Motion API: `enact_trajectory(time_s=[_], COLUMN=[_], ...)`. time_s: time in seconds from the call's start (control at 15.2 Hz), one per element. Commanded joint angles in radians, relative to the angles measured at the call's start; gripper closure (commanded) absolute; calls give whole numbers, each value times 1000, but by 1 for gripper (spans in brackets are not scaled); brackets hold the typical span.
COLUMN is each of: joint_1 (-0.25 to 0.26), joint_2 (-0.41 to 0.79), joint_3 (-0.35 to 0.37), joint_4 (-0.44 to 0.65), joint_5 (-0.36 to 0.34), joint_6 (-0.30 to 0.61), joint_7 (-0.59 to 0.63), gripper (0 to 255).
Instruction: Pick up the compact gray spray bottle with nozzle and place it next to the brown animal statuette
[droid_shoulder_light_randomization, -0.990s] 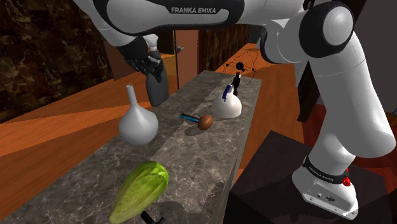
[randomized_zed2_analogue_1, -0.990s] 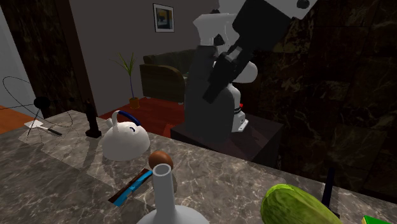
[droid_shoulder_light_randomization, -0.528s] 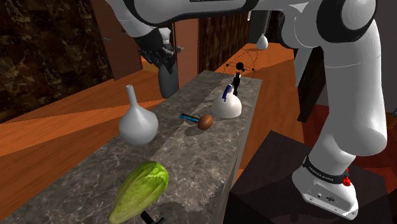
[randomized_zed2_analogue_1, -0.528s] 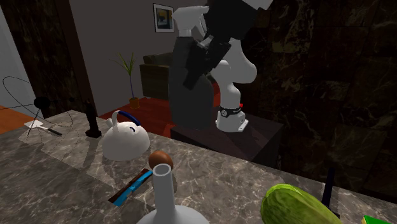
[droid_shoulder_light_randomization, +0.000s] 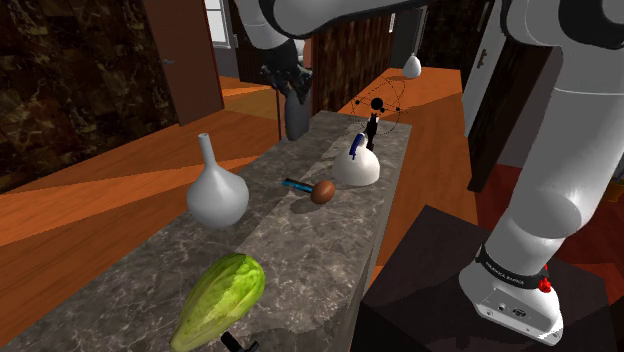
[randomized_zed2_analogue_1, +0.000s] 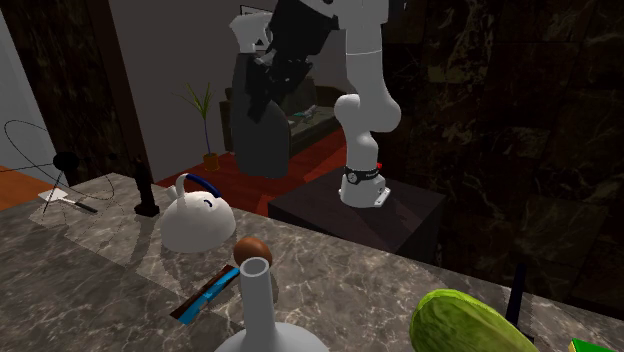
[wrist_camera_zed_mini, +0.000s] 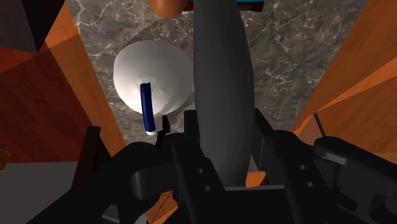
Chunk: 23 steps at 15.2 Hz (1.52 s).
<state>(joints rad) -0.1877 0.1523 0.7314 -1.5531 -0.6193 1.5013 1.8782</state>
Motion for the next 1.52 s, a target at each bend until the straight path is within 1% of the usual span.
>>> enact_trajectory(time_s=[0.0,0.33,0.66,1.06,1.45], joint_1=[-54,-142,-200,-258,-313], joint_2=[-68,-203,-296,-358,-374], joint_3=[-20,-94,-183,-289,-390], joint_4=[-68,-201,-296,-368,-394], joint_5=[37,106,146,165,169], joint_6=[53,164,257,351,431], joint_7=[-54,-186,-315,-458,-593], gripper=[255,255,255,255,255])
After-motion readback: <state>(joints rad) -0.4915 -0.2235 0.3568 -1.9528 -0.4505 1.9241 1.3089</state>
